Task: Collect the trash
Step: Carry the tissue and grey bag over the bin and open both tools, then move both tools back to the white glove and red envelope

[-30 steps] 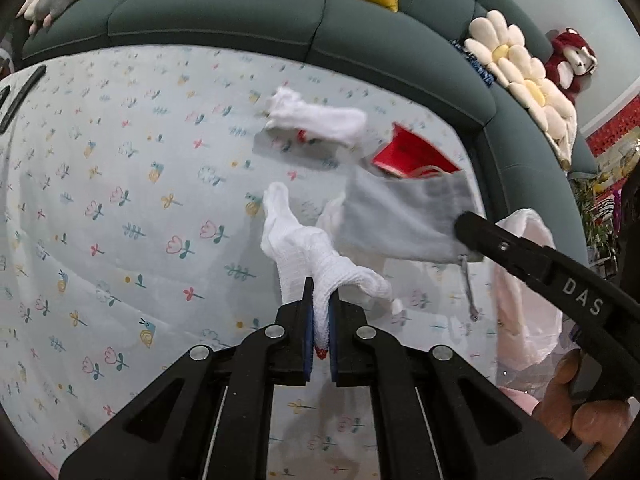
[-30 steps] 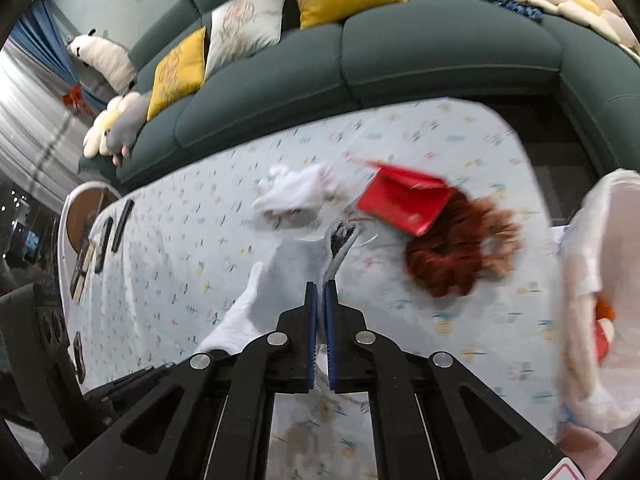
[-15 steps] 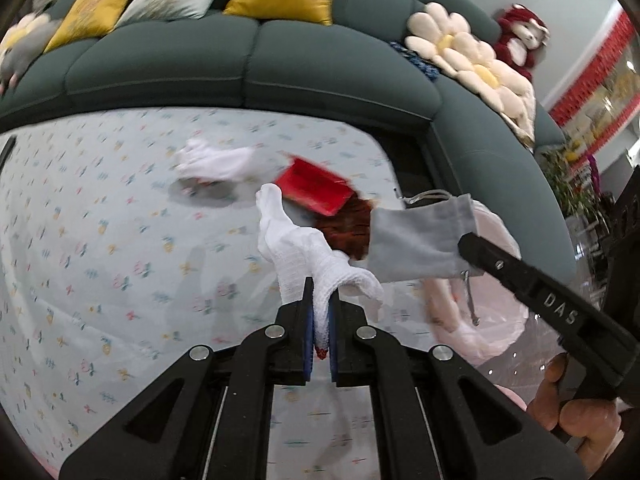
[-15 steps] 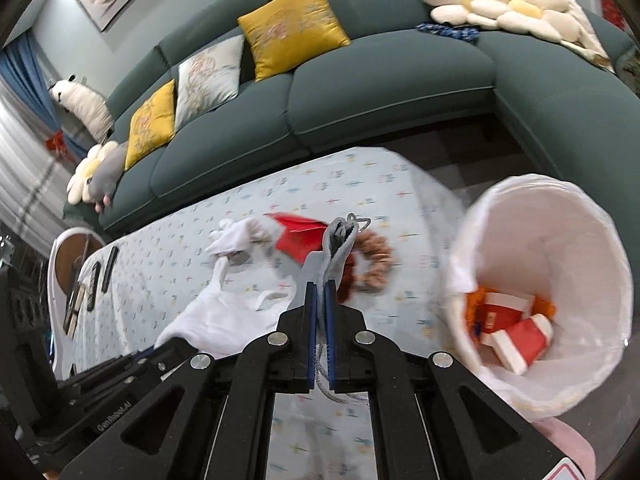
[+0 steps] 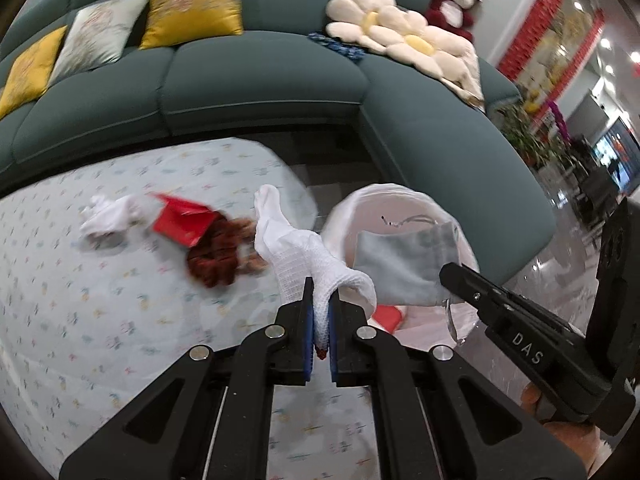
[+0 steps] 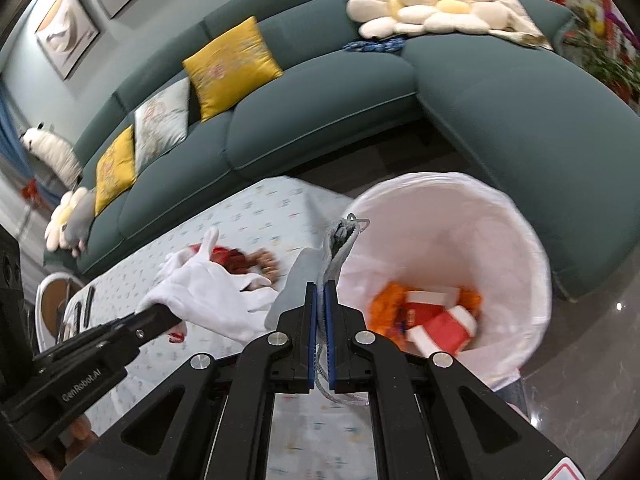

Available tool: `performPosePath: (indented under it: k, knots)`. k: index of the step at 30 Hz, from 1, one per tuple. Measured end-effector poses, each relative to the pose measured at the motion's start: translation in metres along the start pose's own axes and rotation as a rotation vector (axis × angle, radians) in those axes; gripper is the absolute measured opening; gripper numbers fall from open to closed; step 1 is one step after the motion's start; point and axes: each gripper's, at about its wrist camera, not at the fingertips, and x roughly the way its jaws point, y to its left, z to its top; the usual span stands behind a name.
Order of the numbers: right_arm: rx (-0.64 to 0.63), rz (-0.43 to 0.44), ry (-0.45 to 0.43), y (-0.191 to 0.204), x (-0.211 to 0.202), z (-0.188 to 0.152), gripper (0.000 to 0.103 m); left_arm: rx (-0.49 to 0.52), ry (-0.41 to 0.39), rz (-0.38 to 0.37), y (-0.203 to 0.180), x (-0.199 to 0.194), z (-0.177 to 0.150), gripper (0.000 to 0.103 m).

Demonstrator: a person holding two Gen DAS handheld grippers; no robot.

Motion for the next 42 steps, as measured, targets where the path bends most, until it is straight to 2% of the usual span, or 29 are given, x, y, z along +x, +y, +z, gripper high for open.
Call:
performPosePath:
  k: [9, 17, 22, 24, 26, 28, 35, 37, 39, 42]
  knots:
    - [0.029, -0.089, -0.044, -0.051, -0.015, 0.008, 0.004, 0.088, 0.012, -0.043, -0.055, 0.020, 0.015, 0.005]
    - [0.051, -0.146, -0.061, -0.082, -0.020, 0.015, 0.004, 0.095, 0.034, -0.076, -0.075, 0.037, 0.022, 0.006]
    - [0.060, -0.155, -0.068, -0.087, -0.021, 0.019, 0.004, 0.093, 0.036, -0.068, -0.078, 0.044, 0.025, 0.008]
    - [0.058, -0.158, -0.071, -0.086, -0.022, 0.022, 0.004, 0.083, 0.034, -0.057, -0.076, 0.045, 0.026, 0.015]
    - [0.058, -0.159, -0.075, -0.084, -0.023, 0.023, 0.004, 0.066, 0.034, -0.054, -0.073, 0.045, 0.026, 0.040]
    - [0.054, -0.159, -0.075, -0.082, -0.022, 0.024, 0.004, 0.047, 0.017, -0.043, -0.070, 0.043, 0.027, 0.050]
    - [0.020, -0.133, -0.071, -0.065, -0.018, 0.030, 0.010, 0.023, 0.004, -0.031, -0.059, 0.038, 0.029, 0.054]
    - [0.007, -0.128, -0.072, -0.058, -0.017, 0.031, 0.013, 0.012, 0.000, -0.022, -0.054, 0.037, 0.029, 0.055]
    - [0.001, -0.126, -0.078, -0.053, -0.018, 0.031, 0.025, 0.001, -0.005, -0.016, -0.049, 0.034, 0.030, 0.055]
    - [-0.010, -0.119, -0.078, -0.044, -0.017, 0.032, 0.026, -0.019, -0.009, -0.006, -0.041, 0.031, 0.030, 0.055]
